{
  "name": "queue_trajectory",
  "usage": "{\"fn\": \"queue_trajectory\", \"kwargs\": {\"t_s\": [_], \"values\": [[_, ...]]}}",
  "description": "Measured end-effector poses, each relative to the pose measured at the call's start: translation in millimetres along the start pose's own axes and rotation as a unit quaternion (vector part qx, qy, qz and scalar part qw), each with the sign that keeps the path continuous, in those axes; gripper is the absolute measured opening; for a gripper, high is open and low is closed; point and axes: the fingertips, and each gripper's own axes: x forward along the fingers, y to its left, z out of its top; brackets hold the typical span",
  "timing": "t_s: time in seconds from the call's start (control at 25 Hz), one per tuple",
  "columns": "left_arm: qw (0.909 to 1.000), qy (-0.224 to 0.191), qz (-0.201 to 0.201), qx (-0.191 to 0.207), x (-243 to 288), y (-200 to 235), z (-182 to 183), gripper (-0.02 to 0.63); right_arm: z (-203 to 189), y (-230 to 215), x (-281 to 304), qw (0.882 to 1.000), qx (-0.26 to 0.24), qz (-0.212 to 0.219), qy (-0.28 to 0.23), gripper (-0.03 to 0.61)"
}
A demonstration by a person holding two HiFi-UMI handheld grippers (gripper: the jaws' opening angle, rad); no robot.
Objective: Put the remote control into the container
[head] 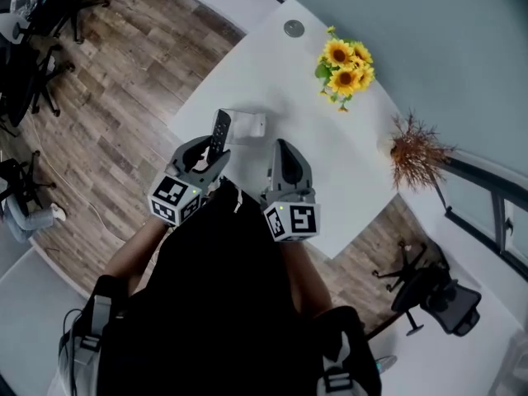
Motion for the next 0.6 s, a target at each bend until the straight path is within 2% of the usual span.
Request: {"fn": "queue_trajectory", "kwargs": {"t_s": [0.08,0.12,0.2,0.36,0.6], "values": [[0.9966,-0.035,0.041,0.063,-0.1,8.7,10.1,0.206,0.2,-1.2,2.2,1.0,-0.001,0.002,0.001,0.005],[0.9943,-0.053,0.051,0.077,-0.1,12.0,14.6,0.205,-0.3,-1.4,3.1,1.0,-0.002,0.003,0.002,0.005],[0.9916,-0.084,0.055,0.082,0.8,16.4,19.8,0.204,-3.1,-0.7,3.6,1.0,-0.001,0.006,0.004,0.005],[0.9876,-0.123,0.041,0.088,10.1,15.7,24.1,0.204,-9.3,1.5,1.6,1.0,0.002,0.01,0.007,0.005],[0.9763,-0.149,-0.004,0.157,32.5,-6.1,30.4,0.204,-15.1,-1.7,-3.3,1.0,0.006,0.006,0.006,0.005]]}}
